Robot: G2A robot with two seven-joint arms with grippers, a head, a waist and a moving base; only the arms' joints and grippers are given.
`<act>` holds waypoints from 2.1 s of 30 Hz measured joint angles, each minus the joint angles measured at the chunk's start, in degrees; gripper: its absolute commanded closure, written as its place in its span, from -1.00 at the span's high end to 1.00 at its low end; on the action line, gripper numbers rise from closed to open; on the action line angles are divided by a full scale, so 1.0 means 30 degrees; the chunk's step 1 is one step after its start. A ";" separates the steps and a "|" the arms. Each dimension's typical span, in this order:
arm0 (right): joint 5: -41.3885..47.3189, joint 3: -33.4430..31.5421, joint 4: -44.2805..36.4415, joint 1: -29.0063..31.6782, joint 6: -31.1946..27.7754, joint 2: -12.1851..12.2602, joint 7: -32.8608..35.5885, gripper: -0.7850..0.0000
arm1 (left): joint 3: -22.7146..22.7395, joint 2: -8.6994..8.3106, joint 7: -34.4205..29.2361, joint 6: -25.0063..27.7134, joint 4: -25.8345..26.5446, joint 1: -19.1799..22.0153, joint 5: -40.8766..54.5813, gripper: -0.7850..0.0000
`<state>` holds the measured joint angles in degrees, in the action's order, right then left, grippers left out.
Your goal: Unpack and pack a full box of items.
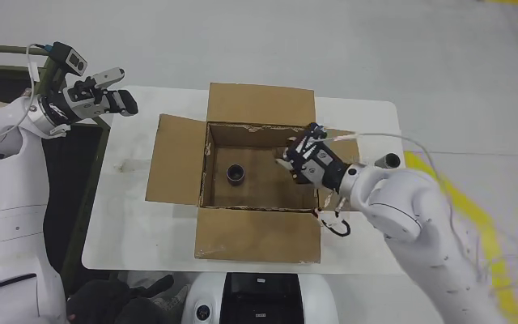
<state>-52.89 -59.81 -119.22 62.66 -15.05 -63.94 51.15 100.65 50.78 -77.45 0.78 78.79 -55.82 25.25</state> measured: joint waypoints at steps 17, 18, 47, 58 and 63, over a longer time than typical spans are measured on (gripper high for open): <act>-0.0262 0.4611 0.3856 -0.3646 0.0822 -0.1297 0.0339 -1.00 | 0.0000 0.0000 0.0000 0.0000 0.0000 0.0000 0.0000 1.00; -0.0120 0.4717 0.4175 -0.3820 0.0791 -0.1368 0.0310 -1.00 | 0.0000 0.0000 0.0000 0.0000 0.0000 0.0000 0.0000 1.00; 0.1063 0.7180 1.0932 -0.6550 0.0887 -0.3128 -0.0376 -1.00 | 0.0000 0.0000 0.0000 0.0000 0.0000 0.0000 0.0000 1.00; 0.1273 0.7944 1.2878 -0.6905 0.1126 -0.3786 -0.0500 -1.00 | 0.0000 0.0000 0.0000 0.0000 0.0000 0.0000 0.0000 1.00; 0.1439 0.8256 1.3875 -0.7130 0.1142 -0.4118 -0.0575 -1.00 | 0.0000 0.0000 0.0000 0.0000 0.0000 0.0000 0.0000 1.00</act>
<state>-48.58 -35.04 -77.60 41.28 -11.62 -76.29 49.43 100.65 50.78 -77.45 0.78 78.79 -55.83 25.25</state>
